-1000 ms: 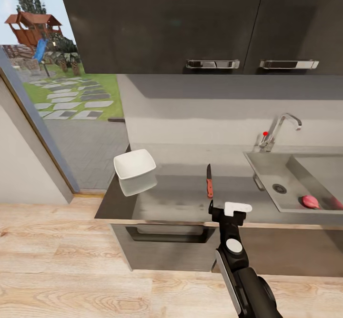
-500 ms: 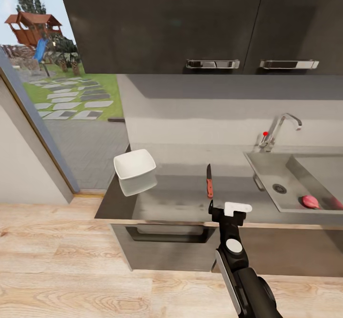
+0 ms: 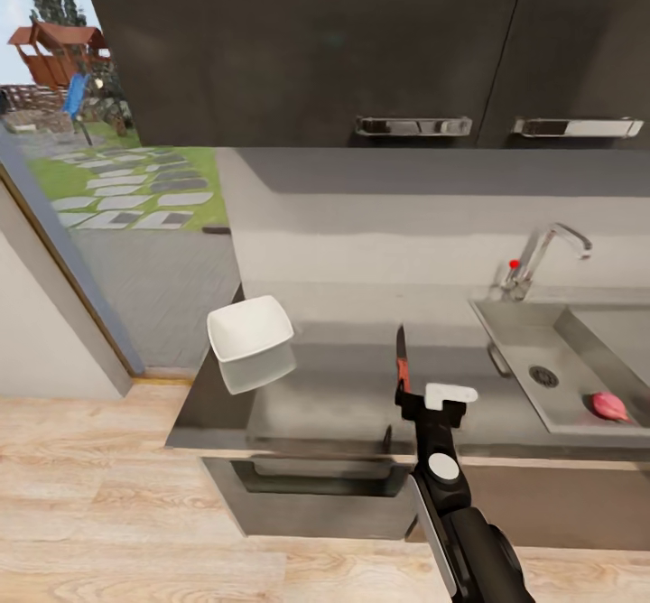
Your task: In the kitchen, take the Vidalia onion out of the sink, dice it on the chopping board with the paring knife, put the diced onion into the bowl on the countertop, then place both the paring knife and the chopping board into the sink.
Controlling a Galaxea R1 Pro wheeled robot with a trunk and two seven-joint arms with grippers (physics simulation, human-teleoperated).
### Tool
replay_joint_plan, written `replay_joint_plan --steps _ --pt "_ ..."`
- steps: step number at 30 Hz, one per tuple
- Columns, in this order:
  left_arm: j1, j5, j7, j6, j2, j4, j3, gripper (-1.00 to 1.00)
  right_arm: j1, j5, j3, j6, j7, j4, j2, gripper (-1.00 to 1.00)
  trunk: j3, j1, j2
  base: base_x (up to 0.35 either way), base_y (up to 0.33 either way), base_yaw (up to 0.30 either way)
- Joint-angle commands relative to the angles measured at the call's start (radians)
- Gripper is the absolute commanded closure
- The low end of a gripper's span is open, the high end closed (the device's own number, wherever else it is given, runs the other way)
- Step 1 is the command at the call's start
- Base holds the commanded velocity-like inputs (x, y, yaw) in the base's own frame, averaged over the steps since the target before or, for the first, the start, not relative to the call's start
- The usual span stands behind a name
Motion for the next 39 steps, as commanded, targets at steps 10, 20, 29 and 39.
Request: replay_joint_plan --steps 10,20,29,39 --pt "0.001 -0.011 0.001 -0.001 0.0 -0.002 0.004 -1.0 -0.001 0.009 0.001 -0.01 -0.003 0.032 0.001 -1.0 -0.002 0.001 -0.002 0.104 0.0 0.0" --pt "0.001 -0.012 0.001 -0.002 0.0 -0.002 0.004 -1.0 -0.001 0.009 0.001 -0.04 -0.002 0.075 0.001 -1.0 -0.002 0.001 -0.002 0.003 0.0 0.0" --pt "0.0 -0.012 0.002 -0.001 0.0 -0.002 0.004 -1.0 -0.001 0.01 -0.002 -0.068 -0.002 0.116 0.001 -1.0 -0.002 0.001 -0.002 0.0 0.0 0.0" --pt "0.001 -0.012 0.002 -0.001 0.0 -0.001 0.004 -1.0 -0.001 0.01 -0.007 -0.07 -0.002 0.147 -0.006 -1.0 -0.002 0.001 -0.002 0.002 -0.013 0.0"
